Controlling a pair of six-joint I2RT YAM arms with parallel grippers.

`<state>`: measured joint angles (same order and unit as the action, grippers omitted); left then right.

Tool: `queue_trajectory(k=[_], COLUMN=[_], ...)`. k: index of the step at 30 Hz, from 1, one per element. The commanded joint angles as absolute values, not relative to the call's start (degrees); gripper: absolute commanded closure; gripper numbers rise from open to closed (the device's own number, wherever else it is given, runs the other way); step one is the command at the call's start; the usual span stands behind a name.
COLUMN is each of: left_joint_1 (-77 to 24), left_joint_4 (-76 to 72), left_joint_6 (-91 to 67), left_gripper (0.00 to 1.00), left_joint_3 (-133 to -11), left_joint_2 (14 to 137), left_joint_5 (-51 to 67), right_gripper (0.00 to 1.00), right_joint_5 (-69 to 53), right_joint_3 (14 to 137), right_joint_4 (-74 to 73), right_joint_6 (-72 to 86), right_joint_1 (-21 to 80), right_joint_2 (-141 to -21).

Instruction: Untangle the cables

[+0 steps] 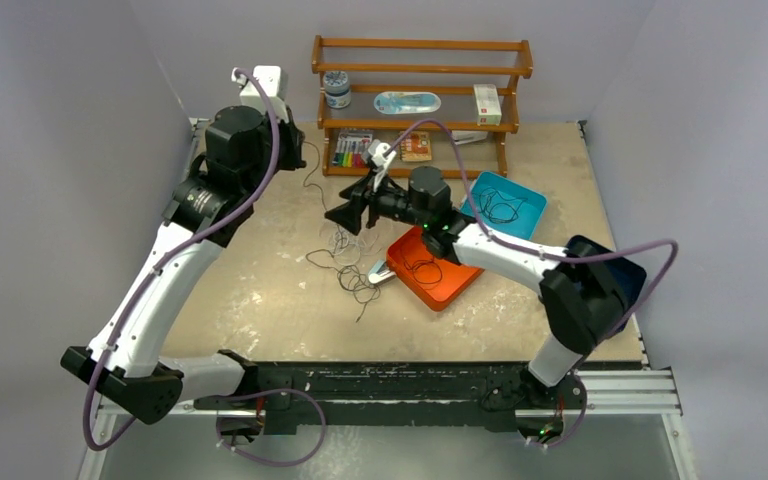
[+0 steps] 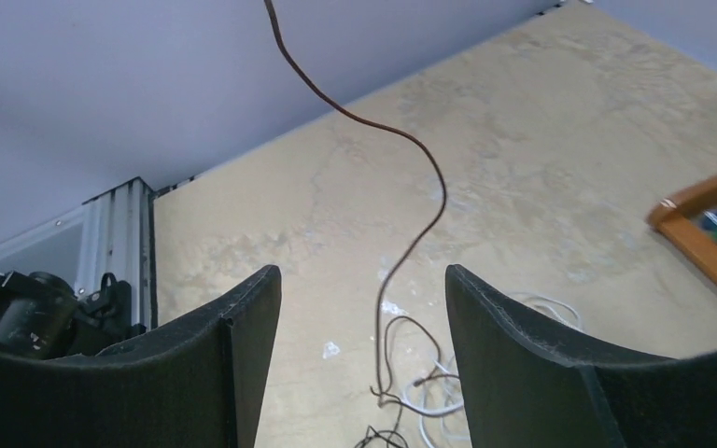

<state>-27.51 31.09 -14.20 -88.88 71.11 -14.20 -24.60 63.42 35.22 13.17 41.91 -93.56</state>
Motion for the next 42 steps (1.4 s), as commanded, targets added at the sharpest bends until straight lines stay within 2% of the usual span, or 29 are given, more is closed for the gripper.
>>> queue_trajectory(k=[1, 9, 17, 21, 33, 42], left_joint_1=[-27.69, -27.71, -27.69, -27.69, -27.69, -27.69], left_joint_4=[29.11, 29.41, 26.82, 23.09, 15.34, 8.77], left_joint_6=[-14.15, -13.56, -14.16, -16.62, -16.81, -14.27], left_gripper=[1.00, 1.00, 1.00, 1.00, 1.00, 1.00], left_joint_3=[-93.60, -100.14, -108.74, -112.63, -130.10, -136.66], left_joint_2=[71.08, 73.06, 75.61, 77.52, 84.73, 88.37], left_joint_5=[-12.58, -12.85, -17.93, -17.94, -16.02, -16.13], right_gripper=[0.32, 0.33, 0.50, 0.55, 0.56, 0.56], right_joint_5=[-28.17, -20.83, -20.44, -21.44, -23.99, -23.93], right_joint_3=[67.66, 67.25, 64.77, 63.77, 65.53, 61.74], right_joint_4=[42.70, 44.46, 46.84, 50.39, 54.64, 57.00], right_joint_6=[15.39, 15.46, 12.63, 13.08, 14.29, 16.01], right_joint_1=[44.13, 44.80, 44.89, 44.96, 45.00, 45.25], right_joint_2=[-97.41, -103.95, -108.61, -110.31, -118.38, -119.48])
